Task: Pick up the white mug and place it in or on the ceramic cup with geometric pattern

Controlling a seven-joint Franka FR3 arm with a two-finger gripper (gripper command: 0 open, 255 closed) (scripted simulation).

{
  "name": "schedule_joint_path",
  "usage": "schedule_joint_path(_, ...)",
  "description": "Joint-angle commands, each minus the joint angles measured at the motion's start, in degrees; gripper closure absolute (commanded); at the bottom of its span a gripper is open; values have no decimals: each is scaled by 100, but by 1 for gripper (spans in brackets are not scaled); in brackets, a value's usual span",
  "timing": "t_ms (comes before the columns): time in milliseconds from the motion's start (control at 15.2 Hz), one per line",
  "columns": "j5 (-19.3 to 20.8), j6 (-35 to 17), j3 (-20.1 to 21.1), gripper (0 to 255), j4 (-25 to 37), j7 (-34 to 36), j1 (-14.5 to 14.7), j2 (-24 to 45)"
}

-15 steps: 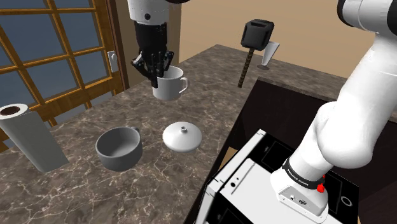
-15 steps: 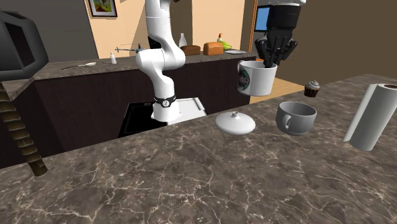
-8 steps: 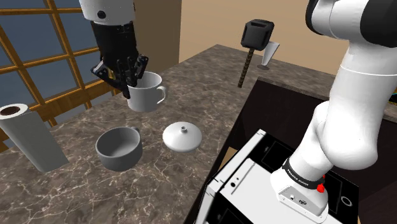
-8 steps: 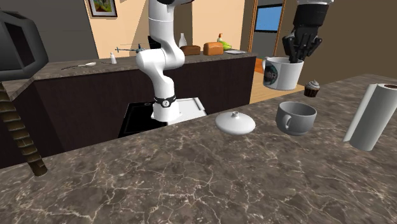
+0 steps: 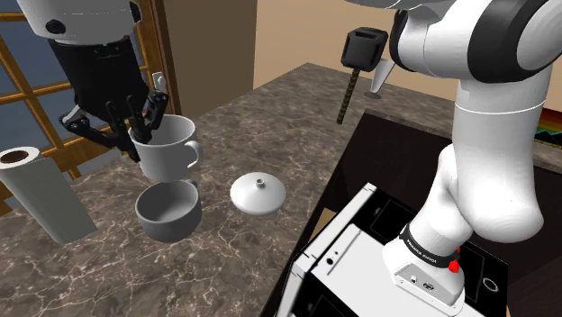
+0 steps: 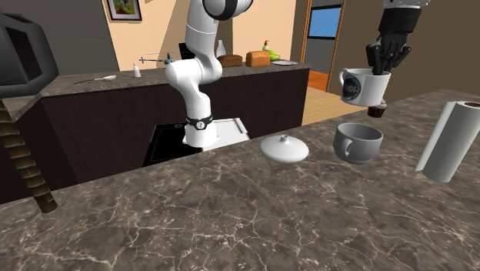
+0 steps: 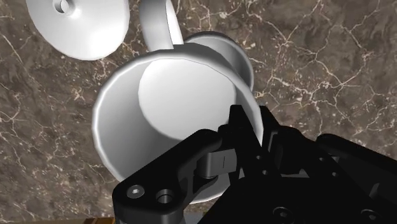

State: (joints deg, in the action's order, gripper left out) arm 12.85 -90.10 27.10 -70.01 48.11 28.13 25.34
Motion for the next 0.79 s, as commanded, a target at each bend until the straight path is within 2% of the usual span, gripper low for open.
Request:
schedule_joint_path(0,3,-124,2,255,-124,40,4,2)
schedule_joint_path(726,-4,-1004,-16,255,-1075,100,-126,-60)
